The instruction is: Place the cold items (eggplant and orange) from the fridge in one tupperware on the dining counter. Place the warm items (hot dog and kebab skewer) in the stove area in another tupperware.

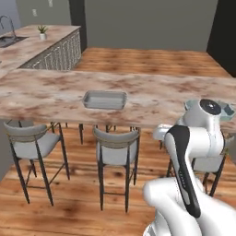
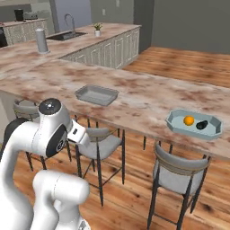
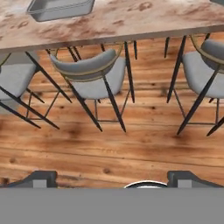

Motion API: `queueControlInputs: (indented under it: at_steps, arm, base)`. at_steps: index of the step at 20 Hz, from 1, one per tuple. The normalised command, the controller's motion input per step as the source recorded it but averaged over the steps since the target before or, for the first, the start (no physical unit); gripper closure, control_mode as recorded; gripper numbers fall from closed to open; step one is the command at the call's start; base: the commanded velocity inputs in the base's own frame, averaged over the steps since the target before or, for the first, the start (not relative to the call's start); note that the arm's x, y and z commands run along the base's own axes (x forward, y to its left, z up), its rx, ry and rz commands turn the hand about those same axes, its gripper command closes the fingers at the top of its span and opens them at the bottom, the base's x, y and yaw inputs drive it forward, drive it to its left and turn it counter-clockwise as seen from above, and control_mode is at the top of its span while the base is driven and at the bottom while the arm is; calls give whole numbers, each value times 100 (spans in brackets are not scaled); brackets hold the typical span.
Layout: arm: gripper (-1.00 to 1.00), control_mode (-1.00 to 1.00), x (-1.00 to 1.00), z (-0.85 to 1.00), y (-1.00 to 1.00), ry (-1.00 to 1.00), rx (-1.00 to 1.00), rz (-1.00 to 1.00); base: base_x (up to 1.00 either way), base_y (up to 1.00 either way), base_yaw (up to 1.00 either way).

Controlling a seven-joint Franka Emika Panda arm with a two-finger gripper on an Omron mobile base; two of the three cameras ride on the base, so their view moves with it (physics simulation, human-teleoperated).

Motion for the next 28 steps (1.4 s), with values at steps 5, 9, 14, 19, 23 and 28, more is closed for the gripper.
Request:
queueControlInputs:
  at_steps: [5,9,14,19,23,28]
  arm:
    - [-100,100,0,0,0,0,0,0]
    - [-100,100,0,0,0,0,0,0]
    - [-100,100,0,0,0,0,0,0]
    - [-100,100,0,0,0,0,0,0]
    - [-100,100,0,0,0,0,0,0]
    - [-100,100,0,0,0,0,0,0]
  base:
    - [-9,75,19]
    - [35,100,-7]
    - [57,100,-12]
    - [57,100,-12]
    - [63,100,-15]
    - [61,100,-15]
